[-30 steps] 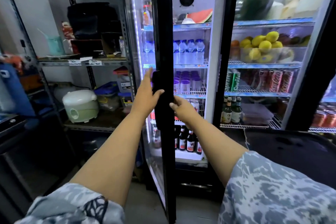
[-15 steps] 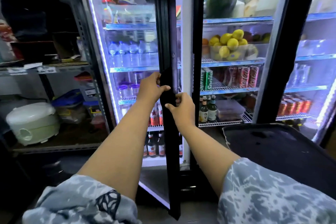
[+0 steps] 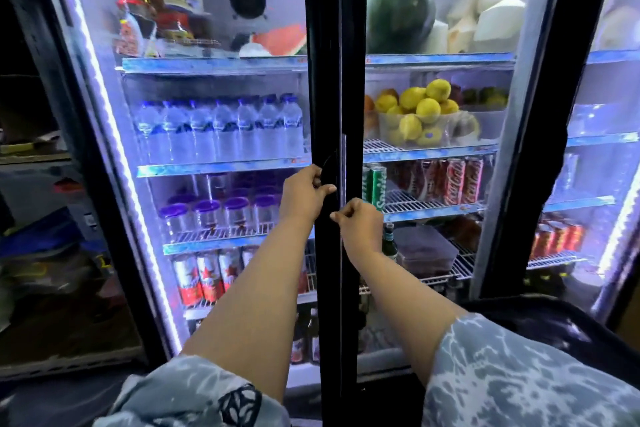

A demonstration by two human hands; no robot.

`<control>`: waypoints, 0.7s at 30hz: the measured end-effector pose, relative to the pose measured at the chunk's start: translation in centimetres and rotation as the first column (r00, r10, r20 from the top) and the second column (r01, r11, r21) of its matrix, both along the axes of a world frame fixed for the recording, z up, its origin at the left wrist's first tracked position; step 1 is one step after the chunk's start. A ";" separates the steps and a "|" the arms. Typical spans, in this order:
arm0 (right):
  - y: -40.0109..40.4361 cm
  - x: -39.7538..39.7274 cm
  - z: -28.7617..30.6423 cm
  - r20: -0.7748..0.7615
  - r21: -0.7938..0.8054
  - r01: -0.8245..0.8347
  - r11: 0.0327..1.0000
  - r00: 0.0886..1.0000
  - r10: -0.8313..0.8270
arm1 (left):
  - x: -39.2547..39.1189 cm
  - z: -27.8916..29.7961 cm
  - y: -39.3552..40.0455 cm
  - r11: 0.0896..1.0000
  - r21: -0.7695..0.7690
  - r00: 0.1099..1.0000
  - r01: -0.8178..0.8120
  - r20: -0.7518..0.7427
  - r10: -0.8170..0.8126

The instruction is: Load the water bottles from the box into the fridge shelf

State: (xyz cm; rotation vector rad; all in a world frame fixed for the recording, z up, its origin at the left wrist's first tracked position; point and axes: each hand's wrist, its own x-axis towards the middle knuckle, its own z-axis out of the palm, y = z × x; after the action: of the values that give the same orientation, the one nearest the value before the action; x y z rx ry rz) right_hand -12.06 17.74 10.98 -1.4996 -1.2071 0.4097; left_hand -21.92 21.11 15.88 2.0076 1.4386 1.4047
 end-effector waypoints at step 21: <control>10.9 1.0 0.0 0.095 -0.036 0.151 0.988 0.985 -0.147 | 1.7 0.0 10.4 0.999 -0.041 0.999 0.033 -0.030 -0.034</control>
State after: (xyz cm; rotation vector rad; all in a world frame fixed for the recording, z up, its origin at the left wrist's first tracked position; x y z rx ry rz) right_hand -11.04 28.64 10.99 -1.6492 -1.1539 0.2703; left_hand -20.20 31.47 15.87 2.0275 1.4277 1.3261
